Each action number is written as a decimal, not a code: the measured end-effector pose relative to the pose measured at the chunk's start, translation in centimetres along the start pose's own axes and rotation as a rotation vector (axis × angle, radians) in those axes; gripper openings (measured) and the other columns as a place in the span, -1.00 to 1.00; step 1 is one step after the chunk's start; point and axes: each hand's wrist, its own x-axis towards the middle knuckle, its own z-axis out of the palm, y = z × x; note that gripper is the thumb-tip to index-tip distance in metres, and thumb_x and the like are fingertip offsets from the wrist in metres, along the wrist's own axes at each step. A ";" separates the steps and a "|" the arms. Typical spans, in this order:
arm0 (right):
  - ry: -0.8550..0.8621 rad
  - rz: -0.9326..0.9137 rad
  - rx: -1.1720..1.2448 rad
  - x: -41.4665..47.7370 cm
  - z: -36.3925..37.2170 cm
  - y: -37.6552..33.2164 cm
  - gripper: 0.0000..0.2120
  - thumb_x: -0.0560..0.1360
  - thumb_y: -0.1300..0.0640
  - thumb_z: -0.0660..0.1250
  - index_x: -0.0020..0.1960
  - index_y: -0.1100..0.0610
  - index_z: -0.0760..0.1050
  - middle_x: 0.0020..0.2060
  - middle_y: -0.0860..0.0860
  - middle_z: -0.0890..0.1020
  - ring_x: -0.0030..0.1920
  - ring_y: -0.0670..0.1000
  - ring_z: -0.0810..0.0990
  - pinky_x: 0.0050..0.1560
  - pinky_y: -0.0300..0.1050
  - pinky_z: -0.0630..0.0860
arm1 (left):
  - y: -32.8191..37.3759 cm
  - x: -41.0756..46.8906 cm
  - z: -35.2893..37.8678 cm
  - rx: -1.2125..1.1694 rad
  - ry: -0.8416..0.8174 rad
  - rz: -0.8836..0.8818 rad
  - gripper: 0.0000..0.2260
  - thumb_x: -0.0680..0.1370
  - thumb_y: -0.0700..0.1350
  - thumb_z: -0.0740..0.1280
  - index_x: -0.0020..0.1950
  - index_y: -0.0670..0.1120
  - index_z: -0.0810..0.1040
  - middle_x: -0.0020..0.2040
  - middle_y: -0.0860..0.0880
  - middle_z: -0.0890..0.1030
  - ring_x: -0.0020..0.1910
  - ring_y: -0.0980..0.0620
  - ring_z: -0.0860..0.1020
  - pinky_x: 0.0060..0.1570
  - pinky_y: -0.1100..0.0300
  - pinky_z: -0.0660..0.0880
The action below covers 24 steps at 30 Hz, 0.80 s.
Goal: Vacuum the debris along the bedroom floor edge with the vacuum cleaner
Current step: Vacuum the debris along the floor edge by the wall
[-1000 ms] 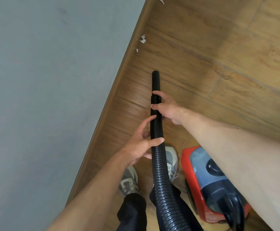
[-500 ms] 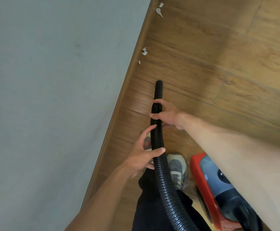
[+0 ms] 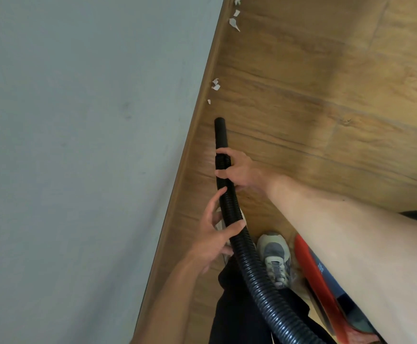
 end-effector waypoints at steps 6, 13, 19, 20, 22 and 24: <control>-0.029 0.029 -0.010 0.2 -0.5 -1.1 -0.40 0.55 0.28 0.36 0.48 -0.12 0.30 0.26 0.07 0.48 0.07 0.12 0.61 -0.14 0.05 0.67 | 0.7 0.4 0.4 -0.032 -0.007 -0.006 -0.31 0.50 -0.26 0.48 0.37 0.42 0.38 0.36 -0.02 0.51 0.25 -0.13 0.59 -0.10 -0.17 0.66; -0.037 0.031 -0.043 0.9 -1.8 -3.3 -0.41 0.57 0.30 0.31 0.51 -0.11 0.29 0.18 0.04 0.49 -0.03 0.03 0.58 -0.29 -0.08 0.61 | 3.0 1.3 0.8 -0.053 -0.035 -0.016 -0.31 0.50 -0.26 0.48 0.40 0.39 0.37 0.39 -0.07 0.49 0.18 -0.11 0.64 -0.08 -0.18 0.66; -0.047 0.005 -0.058 2.1 -2.3 -4.7 -0.42 0.58 0.31 0.29 0.50 -0.12 0.30 0.23 0.07 0.48 0.11 0.09 0.55 -0.16 -0.06 0.61 | 4.7 2.2 1.5 -0.054 -0.005 -0.007 -0.32 0.51 -0.26 0.48 0.40 0.38 0.37 0.32 -0.10 0.50 0.19 -0.11 0.62 -0.06 -0.21 0.65; -0.039 -0.009 -0.071 2.2 -2.4 -4.8 -0.42 0.58 0.30 0.28 0.50 -0.12 0.30 0.25 0.07 0.48 0.12 0.08 0.55 -0.17 -0.11 0.60 | 4.8 2.4 1.7 -0.057 0.001 -0.008 -0.32 0.51 -0.27 0.47 0.40 0.37 0.37 0.31 -0.09 0.51 0.18 -0.10 0.62 -0.08 -0.17 0.66; -0.018 -0.046 -0.094 2.6 -2.7 -4.7 -0.43 0.58 0.31 0.27 0.50 -0.10 0.31 0.23 0.03 0.46 0.07 0.01 0.54 -0.22 -0.24 0.54 | 5.2 2.7 2.3 -0.067 0.008 -0.005 -0.33 0.52 -0.27 0.47 0.41 0.35 0.37 0.29 -0.08 0.51 0.18 -0.07 0.62 -0.12 -0.10 0.67; -0.005 -0.069 -0.082 2.9 -3.1 -4.6 -0.43 0.57 0.34 0.25 0.50 -0.06 0.31 0.15 -0.01 0.44 -0.07 -0.11 0.50 -0.25 -0.32 0.48 | 5.5 3.0 2.8 -0.057 0.020 -0.002 -0.34 0.52 -0.26 0.47 0.41 0.36 0.37 0.30 -0.07 0.50 0.20 -0.05 0.60 -0.14 -0.06 0.66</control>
